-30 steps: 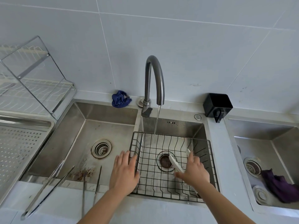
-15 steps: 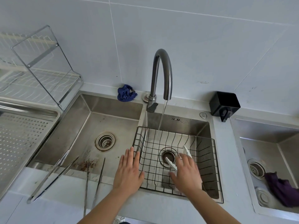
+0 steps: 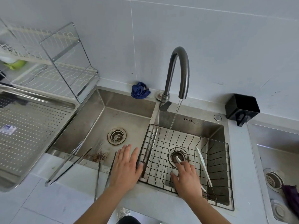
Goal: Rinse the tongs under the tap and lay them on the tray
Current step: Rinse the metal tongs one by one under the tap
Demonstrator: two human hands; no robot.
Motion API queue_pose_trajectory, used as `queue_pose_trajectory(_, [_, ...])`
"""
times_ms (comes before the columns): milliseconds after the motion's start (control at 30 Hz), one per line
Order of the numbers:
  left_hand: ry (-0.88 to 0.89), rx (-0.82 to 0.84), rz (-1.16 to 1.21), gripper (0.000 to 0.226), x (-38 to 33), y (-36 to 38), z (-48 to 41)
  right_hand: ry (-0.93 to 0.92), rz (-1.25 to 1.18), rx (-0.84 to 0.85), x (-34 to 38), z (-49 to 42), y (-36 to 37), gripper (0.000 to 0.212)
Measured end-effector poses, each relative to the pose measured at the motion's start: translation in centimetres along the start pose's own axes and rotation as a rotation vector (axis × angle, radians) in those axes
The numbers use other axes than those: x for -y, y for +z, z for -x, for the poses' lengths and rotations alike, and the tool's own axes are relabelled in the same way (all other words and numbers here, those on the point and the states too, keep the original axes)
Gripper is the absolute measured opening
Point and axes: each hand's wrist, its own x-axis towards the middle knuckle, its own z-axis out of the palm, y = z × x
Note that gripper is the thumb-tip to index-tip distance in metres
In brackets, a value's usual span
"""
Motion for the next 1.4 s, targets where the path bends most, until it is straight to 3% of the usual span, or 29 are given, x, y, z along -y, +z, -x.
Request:
queue_pose_trajectory(167, [-0.18,-0.183,-0.081,0.041,3.5,-1.6,2.4,-0.004,0.002,0.002,-0.1,0.0,0.3,0.047])
queue_pose_trajectory(433, [-0.42,-0.07,-0.085,0.055,5.8,-1.4,4.3,-0.008,0.008,0.002,-0.2,-0.1,0.5,0.047])
queue_pose_trajectory(733, [-0.418,-0.053,0.009,0.037,5.8,-1.0,4.5,-0.008,0.004,0.026,-0.2,-0.1,0.1,0.049])
queue_pose_trajectory(1233, [-0.235,-0.213,0.112,0.041,3.1,-2.1,0.8,-0.009,0.04,0.032,0.0,0.0,-0.2,0.047])
queue_pose_trajectory(1400, [-0.253,-0.238,0.187,0.04,1.6,-2.1,-0.8,-0.014,0.039,0.011,0.0,0.0,0.0,0.046])
